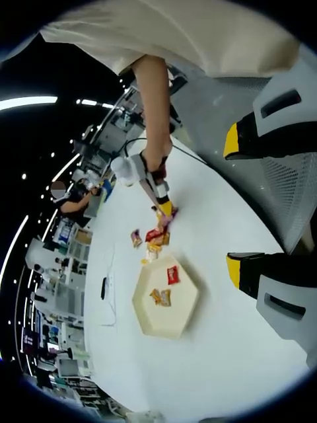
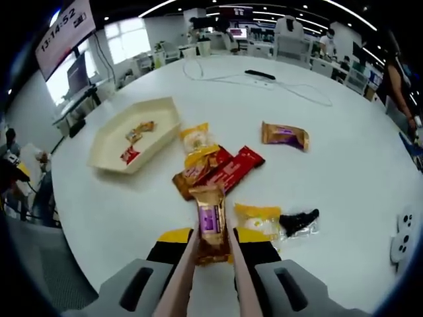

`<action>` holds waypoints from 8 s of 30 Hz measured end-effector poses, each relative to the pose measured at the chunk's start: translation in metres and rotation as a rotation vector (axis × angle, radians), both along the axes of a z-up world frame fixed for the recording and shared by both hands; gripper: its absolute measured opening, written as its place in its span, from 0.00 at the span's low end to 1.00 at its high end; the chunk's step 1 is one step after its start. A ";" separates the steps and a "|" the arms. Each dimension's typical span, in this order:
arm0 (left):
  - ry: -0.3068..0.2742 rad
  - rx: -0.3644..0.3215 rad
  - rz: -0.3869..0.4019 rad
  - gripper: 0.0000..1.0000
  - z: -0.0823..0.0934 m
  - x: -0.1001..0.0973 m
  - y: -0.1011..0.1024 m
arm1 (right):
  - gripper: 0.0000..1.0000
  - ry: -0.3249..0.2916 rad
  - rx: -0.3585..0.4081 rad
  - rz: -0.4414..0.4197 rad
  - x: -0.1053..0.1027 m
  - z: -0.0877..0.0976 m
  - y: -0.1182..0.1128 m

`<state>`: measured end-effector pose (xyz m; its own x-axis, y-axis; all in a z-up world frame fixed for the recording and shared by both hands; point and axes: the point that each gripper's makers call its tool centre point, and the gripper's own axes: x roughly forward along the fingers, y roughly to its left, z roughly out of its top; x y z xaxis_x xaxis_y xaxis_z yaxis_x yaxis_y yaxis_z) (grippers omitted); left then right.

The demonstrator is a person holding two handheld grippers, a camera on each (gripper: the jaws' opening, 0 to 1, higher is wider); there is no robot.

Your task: Place the target food into the container with the food tongs after gripping and lifting it, then release it inside without dropping or visibly crushing the food.

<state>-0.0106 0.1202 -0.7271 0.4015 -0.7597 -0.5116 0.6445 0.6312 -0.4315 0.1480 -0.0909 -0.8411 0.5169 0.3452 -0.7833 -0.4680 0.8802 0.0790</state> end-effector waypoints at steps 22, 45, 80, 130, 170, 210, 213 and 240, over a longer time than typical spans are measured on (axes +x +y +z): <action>-0.028 -0.020 0.000 0.56 0.006 0.002 0.001 | 0.22 -0.041 0.027 -0.029 -0.002 0.027 -0.001; -0.081 -0.042 0.021 0.57 0.020 -0.003 0.005 | 0.22 -0.183 0.043 0.004 0.006 0.096 0.012; -0.165 -0.061 0.034 0.57 0.045 -0.015 0.020 | 0.22 -0.385 0.079 0.025 0.024 0.192 0.028; -0.170 -0.064 0.200 0.57 0.042 -0.032 0.059 | 0.22 -0.368 0.141 0.266 0.036 0.194 0.157; -0.162 -0.069 0.222 0.56 0.038 -0.028 0.068 | 0.23 -0.350 0.137 0.364 0.033 0.186 0.193; -0.137 -0.066 0.242 0.56 0.031 -0.025 0.074 | 0.24 -0.423 -0.043 0.536 0.058 0.182 0.209; -0.138 -0.065 0.239 0.56 0.031 -0.025 0.074 | 0.25 -0.422 -0.023 0.503 0.060 0.184 0.203; -0.144 -0.073 0.125 0.56 0.035 -0.013 0.042 | 0.27 -0.372 0.045 -0.009 0.057 0.185 0.012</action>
<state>-0.0235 0.1624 -0.6926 0.5600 -0.7325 -0.3872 0.6215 0.6804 -0.3883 0.2050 -0.0784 -0.6564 0.7664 0.3692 -0.5257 -0.4646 0.8837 -0.0567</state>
